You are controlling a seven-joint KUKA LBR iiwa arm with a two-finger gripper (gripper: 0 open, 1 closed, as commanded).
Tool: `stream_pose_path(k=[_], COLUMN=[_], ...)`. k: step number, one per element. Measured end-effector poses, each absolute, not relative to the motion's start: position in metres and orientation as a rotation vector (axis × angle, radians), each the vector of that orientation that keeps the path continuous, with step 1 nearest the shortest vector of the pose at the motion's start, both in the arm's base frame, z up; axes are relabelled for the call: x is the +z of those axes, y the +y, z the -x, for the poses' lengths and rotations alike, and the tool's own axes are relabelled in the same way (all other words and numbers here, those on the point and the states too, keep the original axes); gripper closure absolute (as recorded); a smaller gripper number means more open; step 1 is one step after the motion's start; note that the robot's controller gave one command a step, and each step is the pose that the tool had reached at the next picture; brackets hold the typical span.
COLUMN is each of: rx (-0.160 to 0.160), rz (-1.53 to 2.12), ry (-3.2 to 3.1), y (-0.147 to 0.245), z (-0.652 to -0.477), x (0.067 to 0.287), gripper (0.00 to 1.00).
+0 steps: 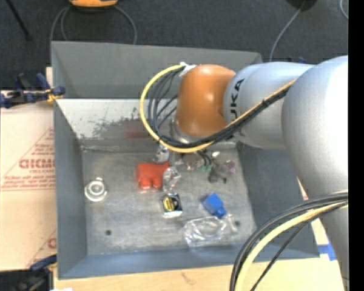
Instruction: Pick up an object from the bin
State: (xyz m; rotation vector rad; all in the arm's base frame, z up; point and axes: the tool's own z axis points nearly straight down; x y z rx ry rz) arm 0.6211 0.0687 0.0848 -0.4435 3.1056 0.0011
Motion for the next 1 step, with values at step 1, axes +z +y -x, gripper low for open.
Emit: stream_pose_path(k=[1], rx=[-0.003], rz=[0.488], ry=[3.090], y=[0.0866], z=[-0.6175], x=[0.2286], gripper=[1.00])
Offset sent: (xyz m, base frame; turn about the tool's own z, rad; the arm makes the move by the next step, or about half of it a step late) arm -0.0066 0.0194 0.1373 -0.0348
